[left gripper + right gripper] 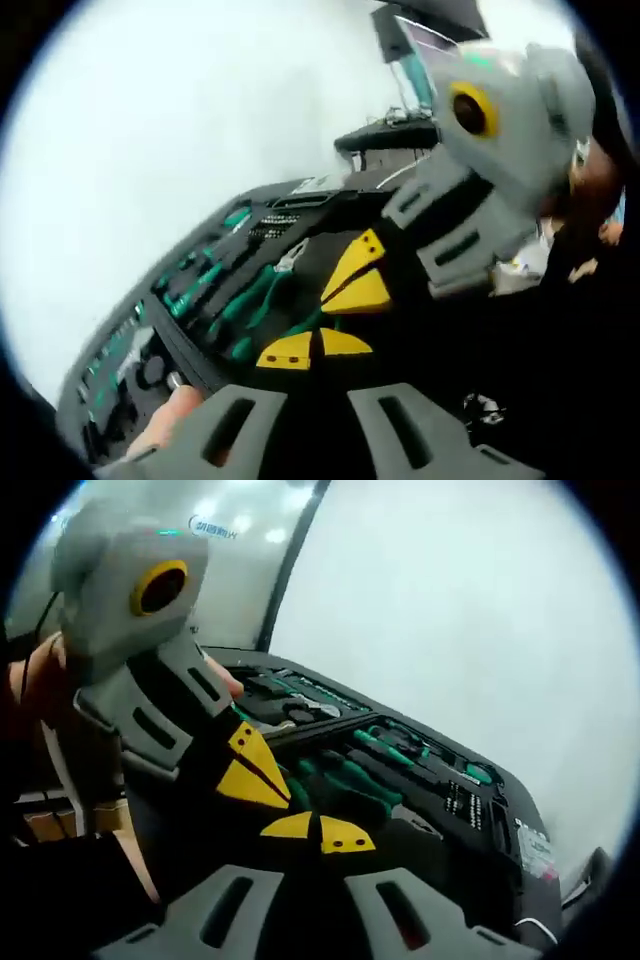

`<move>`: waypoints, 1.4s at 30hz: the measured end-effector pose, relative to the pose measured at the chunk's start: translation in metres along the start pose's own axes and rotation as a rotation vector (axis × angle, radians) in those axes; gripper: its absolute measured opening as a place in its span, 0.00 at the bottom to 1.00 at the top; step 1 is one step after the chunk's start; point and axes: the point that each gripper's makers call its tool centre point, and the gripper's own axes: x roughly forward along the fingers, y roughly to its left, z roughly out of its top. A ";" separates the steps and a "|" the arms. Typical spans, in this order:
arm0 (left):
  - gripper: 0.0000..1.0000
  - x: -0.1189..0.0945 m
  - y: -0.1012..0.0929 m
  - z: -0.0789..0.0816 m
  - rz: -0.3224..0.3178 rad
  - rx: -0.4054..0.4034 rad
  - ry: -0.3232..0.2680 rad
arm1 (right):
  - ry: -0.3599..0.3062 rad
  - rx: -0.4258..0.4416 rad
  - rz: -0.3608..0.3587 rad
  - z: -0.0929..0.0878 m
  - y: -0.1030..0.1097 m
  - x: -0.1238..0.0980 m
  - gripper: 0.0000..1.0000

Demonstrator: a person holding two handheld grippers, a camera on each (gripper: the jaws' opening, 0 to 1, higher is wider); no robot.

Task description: Pick up the tools and put them into their designated positions in the toolbox.

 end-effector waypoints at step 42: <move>0.01 -0.028 -0.004 -0.017 -0.089 0.008 0.214 | 0.103 -0.108 0.197 0.001 0.025 0.011 0.00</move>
